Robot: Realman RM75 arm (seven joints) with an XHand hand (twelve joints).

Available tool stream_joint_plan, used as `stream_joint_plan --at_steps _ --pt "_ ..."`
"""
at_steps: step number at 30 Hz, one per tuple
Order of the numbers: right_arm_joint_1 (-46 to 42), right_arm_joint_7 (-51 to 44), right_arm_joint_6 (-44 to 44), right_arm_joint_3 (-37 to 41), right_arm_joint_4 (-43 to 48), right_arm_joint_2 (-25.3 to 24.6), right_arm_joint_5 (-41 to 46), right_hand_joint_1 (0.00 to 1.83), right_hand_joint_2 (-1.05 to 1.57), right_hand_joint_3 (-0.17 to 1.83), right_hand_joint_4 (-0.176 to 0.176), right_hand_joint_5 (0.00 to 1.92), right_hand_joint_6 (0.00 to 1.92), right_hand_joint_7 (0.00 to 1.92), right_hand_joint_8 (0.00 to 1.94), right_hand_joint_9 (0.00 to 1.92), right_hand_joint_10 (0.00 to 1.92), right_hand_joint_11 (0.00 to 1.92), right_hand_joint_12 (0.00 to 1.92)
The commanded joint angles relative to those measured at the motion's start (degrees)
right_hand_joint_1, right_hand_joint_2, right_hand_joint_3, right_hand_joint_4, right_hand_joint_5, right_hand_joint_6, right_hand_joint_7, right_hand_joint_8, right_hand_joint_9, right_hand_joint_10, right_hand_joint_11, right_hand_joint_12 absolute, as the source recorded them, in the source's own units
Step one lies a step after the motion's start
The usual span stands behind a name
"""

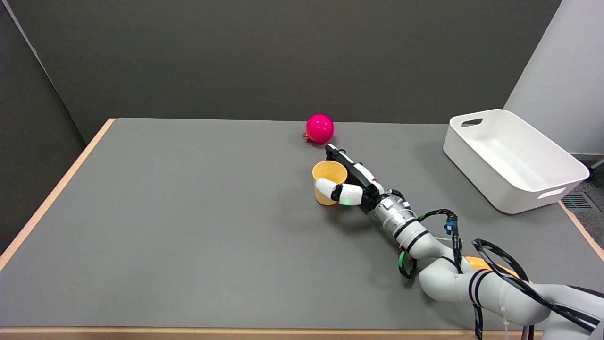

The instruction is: Pick up the yellow cup.

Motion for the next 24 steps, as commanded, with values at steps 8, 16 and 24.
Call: stream_joint_plan --at_steps 8,16,24 --pt "0.22 0.31 0.16 0.42 -1.42 0.01 -0.73 0.99 0.51 0.88 -0.039 0.00 0.00 0.00 0.00 0.00 0.00 0.00 0.21" --pt "0.23 0.08 0.15 0.41 -1.41 0.00 -0.81 1.05 0.52 0.90 -0.039 0.00 0.00 0.00 0.00 0.00 0.00 0.00 0.22" --pt "0.21 -0.25 0.01 0.49 -1.27 -0.07 -0.38 0.99 0.51 0.88 -0.040 0.00 0.00 0.00 0.00 0.00 0.00 0.00 0.23"
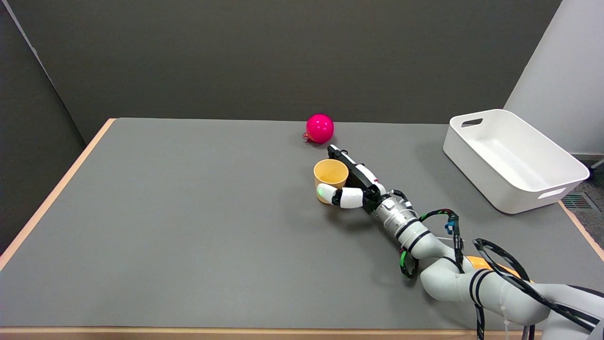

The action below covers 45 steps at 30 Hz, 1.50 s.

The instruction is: Pick up the yellow cup.

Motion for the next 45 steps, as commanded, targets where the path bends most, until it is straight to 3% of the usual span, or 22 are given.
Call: stream_joint_plan --at_steps 1,4,7,11,14,15,17,19,21,24,26,28,30,33,45 --pt "0.04 -0.35 -0.19 0.29 0.15 -0.08 0.43 0.98 0.52 0.89 -0.041 0.00 0.00 0.00 0.00 0.00 0.00 0.00 0.24" --pt "0.13 -0.35 -0.75 0.37 0.38 -0.08 0.43 0.96 0.58 0.97 -0.051 0.00 0.01 0.00 0.00 0.00 0.01 0.00 0.43" --pt "0.36 -0.35 -1.06 0.37 0.38 -0.16 0.51 1.00 0.65 1.02 -0.049 0.06 0.29 0.18 0.26 0.07 0.45 0.01 0.85" --pt "0.44 -0.35 -1.38 0.91 0.61 -0.23 0.74 1.07 0.73 1.00 -0.033 0.25 0.54 0.43 0.51 0.31 0.70 0.17 1.10" --pt "0.44 -0.50 -1.38 1.01 0.70 -0.32 2.00 1.10 0.81 0.91 -0.007 0.30 0.98 0.54 0.82 0.46 0.93 0.35 1.34" --pt "0.44 -0.51 -1.38 1.01 0.78 -0.32 2.32 1.12 0.85 0.86 0.004 0.31 1.14 0.56 0.94 0.52 1.03 0.43 1.44" --pt "0.30 -0.51 -1.38 1.01 0.78 -0.32 3.20 1.29 1.16 0.25 -0.002 0.37 1.27 0.66 1.52 0.58 1.09 0.49 1.54" --pt "0.29 -0.51 -1.38 1.01 0.78 -0.32 3.45 1.16 1.28 0.08 -0.138 0.45 1.69 0.78 1.38 0.69 1.09 0.62 1.46" --pt "0.45 -1.39 -1.63 1.76 -0.16 -0.02 3.21 1.15 1.28 0.08 -0.144 0.45 1.70 0.79 1.38 0.71 1.11 0.64 1.48" --pt "0.21 -0.51 -0.90 1.57 0.79 -0.32 4.10 1.33 1.17 0.19 -0.176 0.47 1.66 0.78 1.37 0.75 1.43 0.67 1.72" --pt "0.13 -0.51 -0.90 1.95 0.86 -0.32 4.10 1.33 1.16 0.22 -0.176 0.47 1.66 0.78 1.38 0.75 1.44 0.68 1.74" --pt "0.13 -0.51 -0.90 2.20 0.86 -0.32 4.10 1.34 1.19 0.11 -0.176 0.51 1.64 0.80 1.33 0.77 1.41 0.70 1.70" --pt "0.06 -0.51 -0.83 2.36 0.94 -0.32 4.10 1.34 1.14 0.22 -0.176 0.51 1.65 0.80 1.33 0.77 1.42 0.71 1.76" --pt "0.05 -0.51 -0.57 2.62 0.94 -0.32 4.10 1.34 1.22 0.05 -0.176 0.52 1.64 0.80 1.31 0.77 1.40 0.76 1.66" --pt "-0.67 -0.51 4.13 9.32 1.18 -0.32 4.90 1.34 1.21 0.07 -0.176 0.52 1.64 0.80 1.31 0.77 1.41 0.77 1.69"
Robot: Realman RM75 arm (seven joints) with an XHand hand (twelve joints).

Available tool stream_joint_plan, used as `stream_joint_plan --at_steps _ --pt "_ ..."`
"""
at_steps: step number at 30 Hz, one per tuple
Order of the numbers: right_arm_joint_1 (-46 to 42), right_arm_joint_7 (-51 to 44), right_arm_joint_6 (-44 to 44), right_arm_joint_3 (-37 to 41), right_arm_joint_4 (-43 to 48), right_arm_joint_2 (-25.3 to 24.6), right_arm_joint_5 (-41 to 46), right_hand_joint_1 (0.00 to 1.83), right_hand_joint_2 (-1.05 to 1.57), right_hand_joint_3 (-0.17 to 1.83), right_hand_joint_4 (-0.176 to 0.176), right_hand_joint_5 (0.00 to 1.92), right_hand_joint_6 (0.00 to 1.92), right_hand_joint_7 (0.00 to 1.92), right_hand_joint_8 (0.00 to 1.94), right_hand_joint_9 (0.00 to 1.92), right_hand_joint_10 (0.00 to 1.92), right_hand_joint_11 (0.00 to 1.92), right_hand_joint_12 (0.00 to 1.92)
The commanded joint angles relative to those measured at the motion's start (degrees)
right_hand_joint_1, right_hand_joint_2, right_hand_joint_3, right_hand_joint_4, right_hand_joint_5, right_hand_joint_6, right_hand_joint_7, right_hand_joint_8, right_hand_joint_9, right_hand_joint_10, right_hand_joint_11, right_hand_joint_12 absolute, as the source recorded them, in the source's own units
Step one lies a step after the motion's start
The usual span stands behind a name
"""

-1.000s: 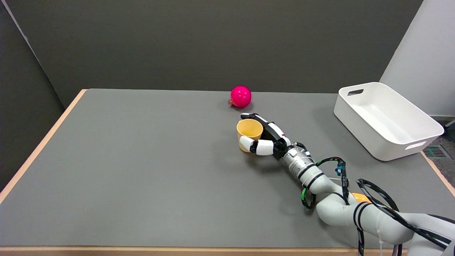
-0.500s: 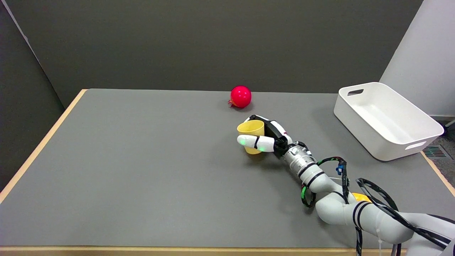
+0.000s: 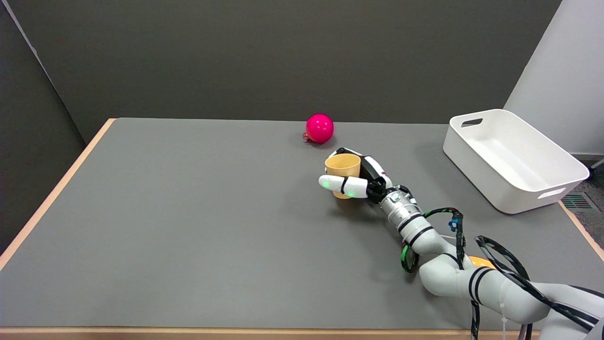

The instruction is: Pick up the yellow cup.

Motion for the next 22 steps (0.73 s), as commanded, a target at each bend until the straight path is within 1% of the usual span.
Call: stream_joint_plan --at_steps 1,11,15,22 --pt "-0.70 0.04 5.05 7.00 0.47 0.01 1.30 1.34 1.21 0.07 -0.176 0.52 1.64 0.80 1.30 0.77 1.41 0.77 1.69" --pt "-0.70 -1.96 6.71 13.46 3.59 1.06 1.86 1.34 1.21 0.08 -0.176 0.53 1.64 0.80 1.30 0.77 1.41 0.78 1.69" --pt "-0.22 -1.96 9.05 15.33 3.82 1.28 3.03 1.34 1.21 0.07 -0.171 0.53 1.64 0.80 1.31 0.77 1.42 0.77 1.70" --pt "-0.91 -2.04 8.96 21.67 9.47 3.64 3.21 1.34 1.20 0.10 -0.173 0.54 1.63 0.80 1.31 0.77 1.42 0.78 1.70"
